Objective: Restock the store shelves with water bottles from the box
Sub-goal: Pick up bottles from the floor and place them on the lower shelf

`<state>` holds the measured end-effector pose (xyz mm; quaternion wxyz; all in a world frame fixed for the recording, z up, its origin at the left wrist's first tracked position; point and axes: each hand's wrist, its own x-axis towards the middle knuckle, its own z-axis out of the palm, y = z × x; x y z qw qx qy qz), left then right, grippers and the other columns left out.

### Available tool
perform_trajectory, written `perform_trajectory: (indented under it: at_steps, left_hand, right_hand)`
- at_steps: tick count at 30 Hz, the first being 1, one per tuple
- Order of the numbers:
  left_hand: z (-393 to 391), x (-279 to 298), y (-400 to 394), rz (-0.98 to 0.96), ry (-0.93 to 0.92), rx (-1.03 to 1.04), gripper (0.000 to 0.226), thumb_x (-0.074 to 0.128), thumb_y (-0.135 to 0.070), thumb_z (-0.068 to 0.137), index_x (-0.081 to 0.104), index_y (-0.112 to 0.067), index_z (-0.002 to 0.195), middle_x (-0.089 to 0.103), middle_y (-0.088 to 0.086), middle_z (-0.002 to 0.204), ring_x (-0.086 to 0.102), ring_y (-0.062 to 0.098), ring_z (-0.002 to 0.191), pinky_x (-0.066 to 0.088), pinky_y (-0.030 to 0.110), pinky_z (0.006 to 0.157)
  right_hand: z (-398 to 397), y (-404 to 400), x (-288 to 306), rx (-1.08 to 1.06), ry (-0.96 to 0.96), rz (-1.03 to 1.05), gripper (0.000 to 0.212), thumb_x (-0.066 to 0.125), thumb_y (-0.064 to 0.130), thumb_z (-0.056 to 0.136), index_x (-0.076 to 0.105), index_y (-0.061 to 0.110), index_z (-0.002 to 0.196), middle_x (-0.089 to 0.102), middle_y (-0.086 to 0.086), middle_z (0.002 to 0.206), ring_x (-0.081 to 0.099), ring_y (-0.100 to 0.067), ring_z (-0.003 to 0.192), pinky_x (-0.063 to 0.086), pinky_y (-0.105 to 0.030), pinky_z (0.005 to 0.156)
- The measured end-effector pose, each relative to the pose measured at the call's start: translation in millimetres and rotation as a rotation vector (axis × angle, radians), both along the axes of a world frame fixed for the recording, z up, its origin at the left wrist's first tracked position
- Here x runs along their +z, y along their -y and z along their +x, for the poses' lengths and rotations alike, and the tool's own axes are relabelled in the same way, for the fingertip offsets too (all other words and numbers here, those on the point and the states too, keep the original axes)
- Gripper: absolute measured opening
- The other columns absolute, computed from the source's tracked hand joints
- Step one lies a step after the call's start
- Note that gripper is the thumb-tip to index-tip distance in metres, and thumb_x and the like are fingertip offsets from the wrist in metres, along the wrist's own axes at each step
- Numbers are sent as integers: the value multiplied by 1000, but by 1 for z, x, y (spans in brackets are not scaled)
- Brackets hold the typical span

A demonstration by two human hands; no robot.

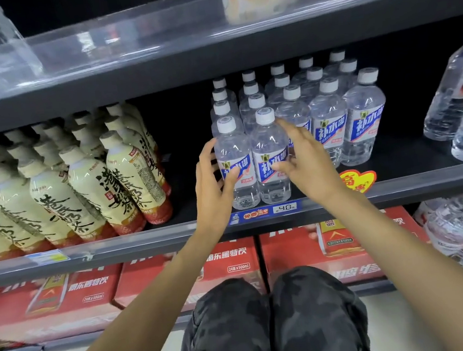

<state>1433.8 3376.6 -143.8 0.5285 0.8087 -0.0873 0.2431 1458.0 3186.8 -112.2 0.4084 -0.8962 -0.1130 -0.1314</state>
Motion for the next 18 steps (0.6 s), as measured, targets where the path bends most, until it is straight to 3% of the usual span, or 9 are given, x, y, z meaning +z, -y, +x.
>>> perform_trajectory:
  at_steps: [3, 7, 13, 18]
  left_hand:
    - [0, 1, -2, -6, -5, -3, 57, 61, -31, 96, 32, -38, 144, 45, -17, 136, 50, 3, 121, 56, 38, 92]
    - [2, 2, -4, 10, -29, 13, 57, 60, -29, 96, 31, -37, 144, 44, -14, 136, 48, 3, 122, 55, 37, 93]
    - [0, 3, -6, 19, -30, 20, 57, 60, -31, 95, 31, -39, 143, 45, -13, 136, 49, 3, 122, 56, 40, 91]
    - [-2, 3, -9, 23, -34, 31, 57, 59, -28, 96, 30, -38, 144, 45, -9, 135, 49, 6, 122, 55, 43, 93]
  right_hand:
    - [0, -3, -3, -25, 11, 2, 84, 74, 13, 83, 27, 33, 150, 43, 1, 141, 63, -14, 86, 46, -49, 102]
    - [0, -3, -3, -26, 34, 5, 84, 75, 14, 82, 28, 32, 149, 44, 2, 141, 64, -15, 94, 47, -48, 101]
    - [-5, -3, -4, -35, 86, 3, 85, 78, 14, 80, 31, 32, 149, 54, 1, 135, 59, -7, 69, 55, -30, 86]
    - [-9, -9, 3, -35, 75, 11, 84, 78, 12, 78, 34, 29, 147, 54, -2, 137, 49, 0, 56, 56, -35, 86]
